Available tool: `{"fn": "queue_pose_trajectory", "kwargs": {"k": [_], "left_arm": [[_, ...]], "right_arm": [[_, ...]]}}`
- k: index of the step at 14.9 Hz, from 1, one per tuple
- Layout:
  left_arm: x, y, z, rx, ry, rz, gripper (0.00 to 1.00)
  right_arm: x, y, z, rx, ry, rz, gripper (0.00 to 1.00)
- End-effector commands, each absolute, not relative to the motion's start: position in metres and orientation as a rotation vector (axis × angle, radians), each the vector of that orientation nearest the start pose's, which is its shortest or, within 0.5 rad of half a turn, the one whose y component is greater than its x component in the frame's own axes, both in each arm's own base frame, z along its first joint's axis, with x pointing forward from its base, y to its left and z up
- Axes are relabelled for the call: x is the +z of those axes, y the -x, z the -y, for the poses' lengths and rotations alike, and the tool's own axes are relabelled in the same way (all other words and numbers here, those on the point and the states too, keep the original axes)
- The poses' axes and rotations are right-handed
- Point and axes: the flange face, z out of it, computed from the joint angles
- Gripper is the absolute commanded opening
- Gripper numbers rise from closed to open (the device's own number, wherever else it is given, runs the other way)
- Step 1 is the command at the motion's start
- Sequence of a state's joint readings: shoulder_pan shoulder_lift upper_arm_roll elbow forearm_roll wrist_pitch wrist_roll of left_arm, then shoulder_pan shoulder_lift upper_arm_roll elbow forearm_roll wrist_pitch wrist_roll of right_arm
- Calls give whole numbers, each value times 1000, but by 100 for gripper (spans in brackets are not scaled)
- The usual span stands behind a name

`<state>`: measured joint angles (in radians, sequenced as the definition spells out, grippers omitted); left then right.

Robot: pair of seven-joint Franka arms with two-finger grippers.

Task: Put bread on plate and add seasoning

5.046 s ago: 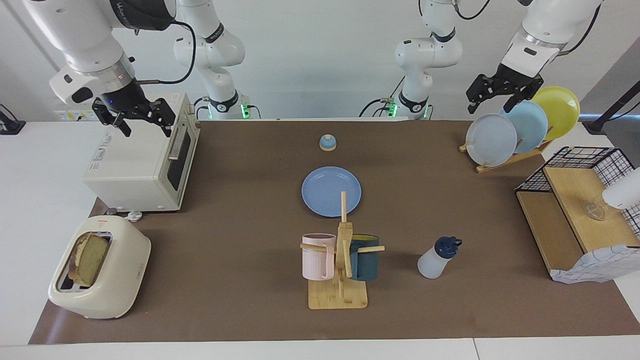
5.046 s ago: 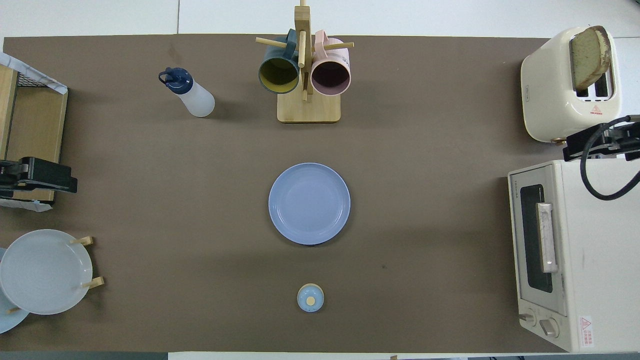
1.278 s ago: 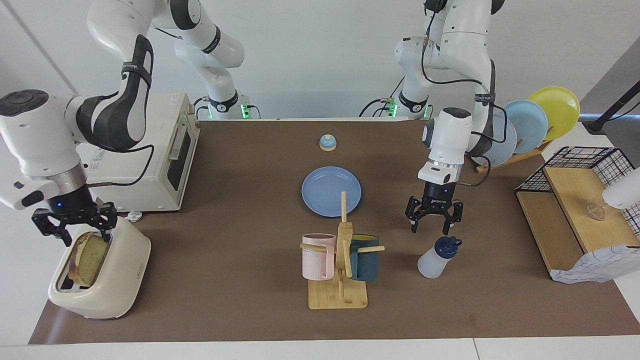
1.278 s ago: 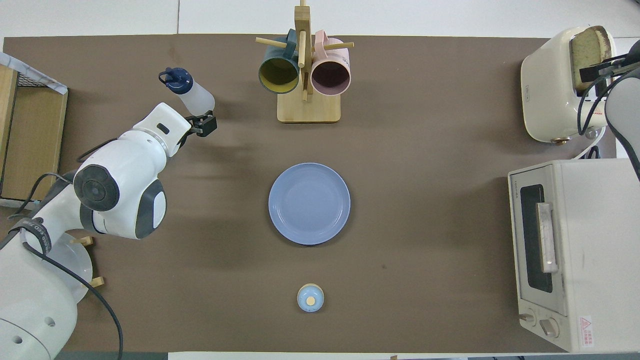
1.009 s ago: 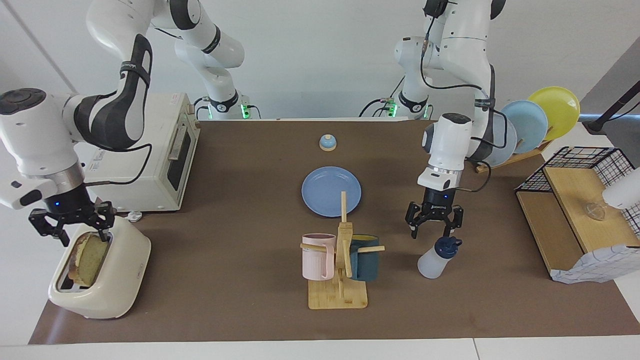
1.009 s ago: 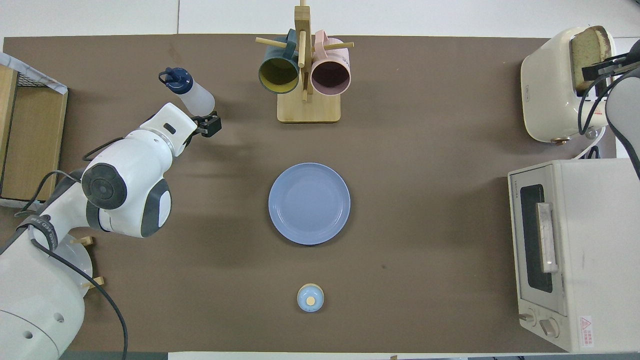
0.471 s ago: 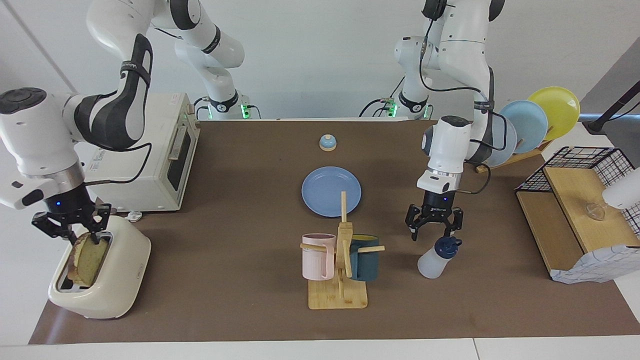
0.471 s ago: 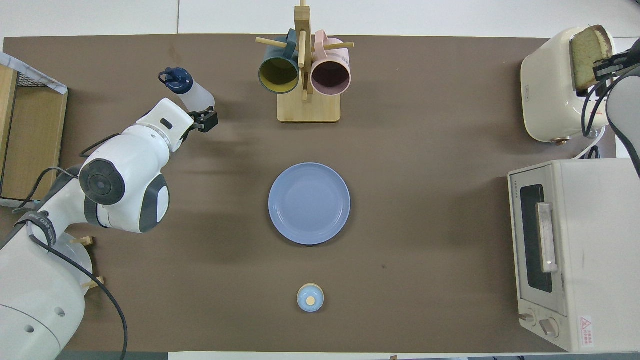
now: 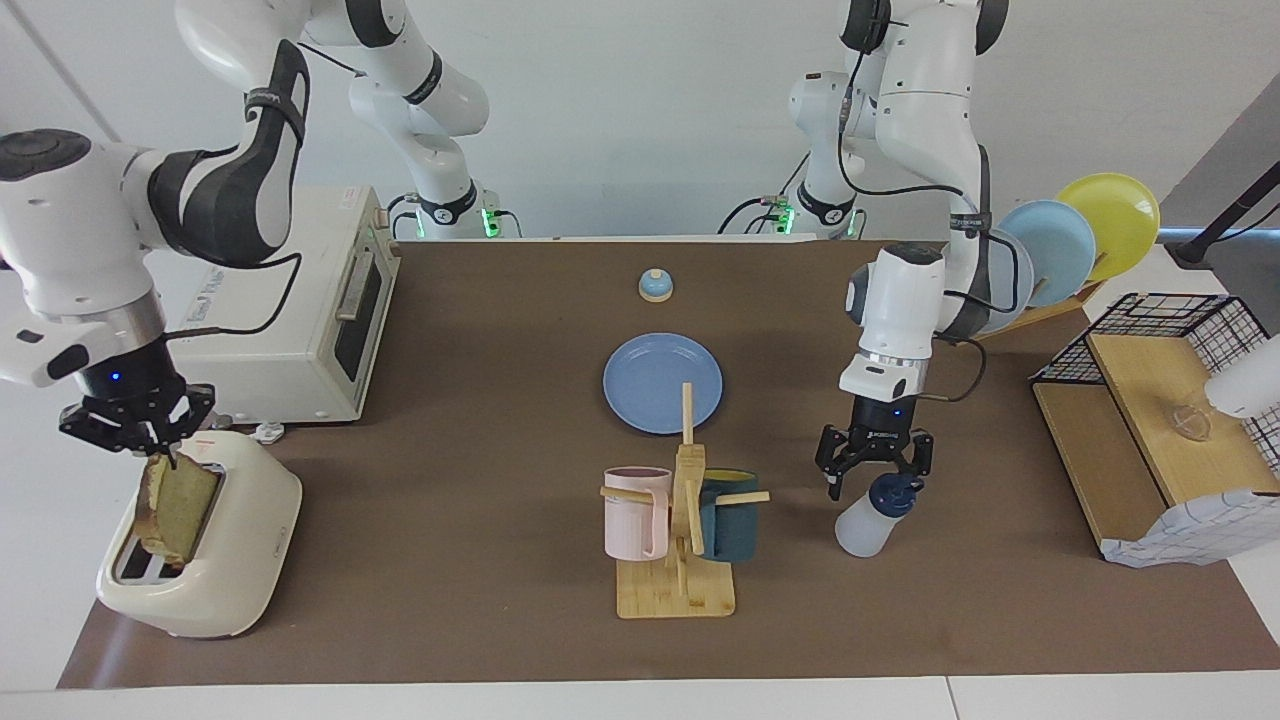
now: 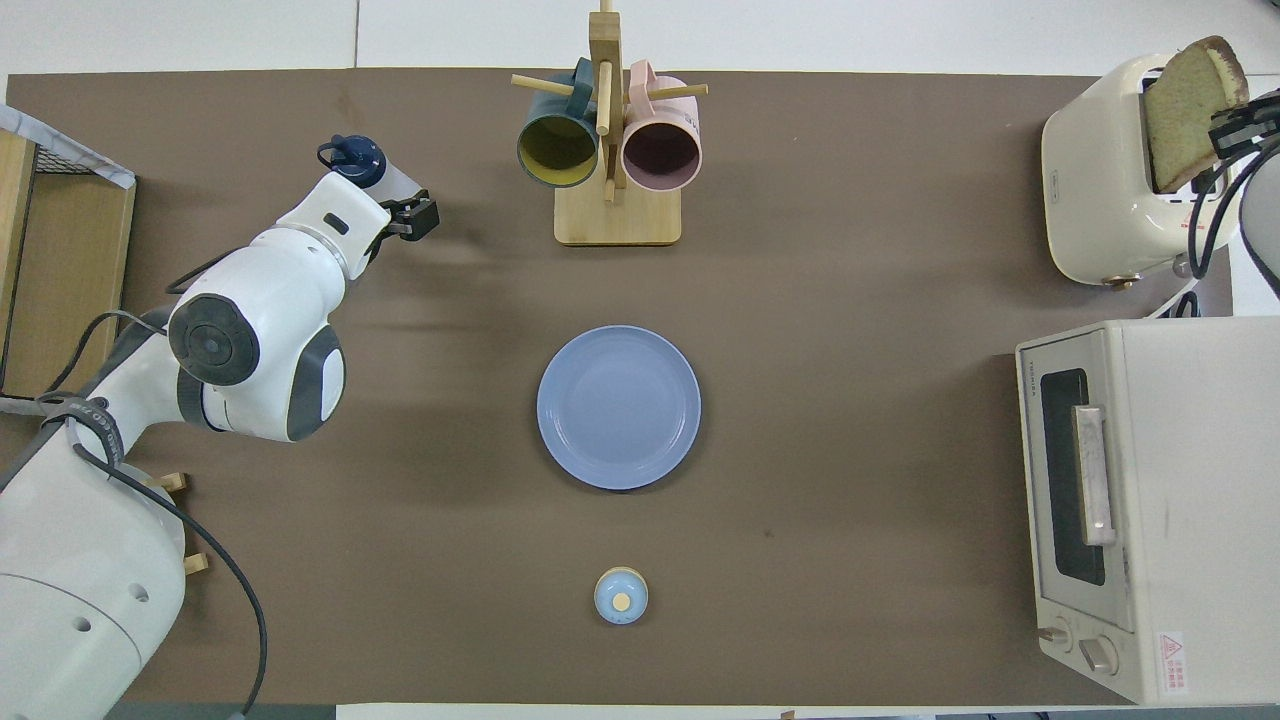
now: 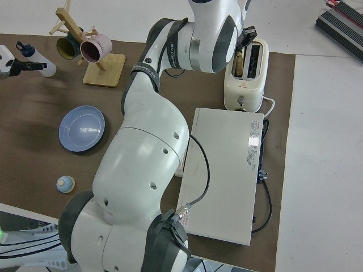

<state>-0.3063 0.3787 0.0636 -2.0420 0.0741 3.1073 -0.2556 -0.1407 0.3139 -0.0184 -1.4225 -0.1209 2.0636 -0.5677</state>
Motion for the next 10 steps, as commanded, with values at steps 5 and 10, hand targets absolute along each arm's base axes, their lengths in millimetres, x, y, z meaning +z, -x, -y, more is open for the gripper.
{"fn": "queue_pose_trajectory", "kwargs": {"k": [5,10], "left_arm": [[333,-645,163,-1133,3041,-36,100],[329,-649,164,-1137,3044,-16,100]], "right_arm": [[654,-621,12,-346,3122,913,0],[647,-576,-84,-91,2958,343,0]]}}
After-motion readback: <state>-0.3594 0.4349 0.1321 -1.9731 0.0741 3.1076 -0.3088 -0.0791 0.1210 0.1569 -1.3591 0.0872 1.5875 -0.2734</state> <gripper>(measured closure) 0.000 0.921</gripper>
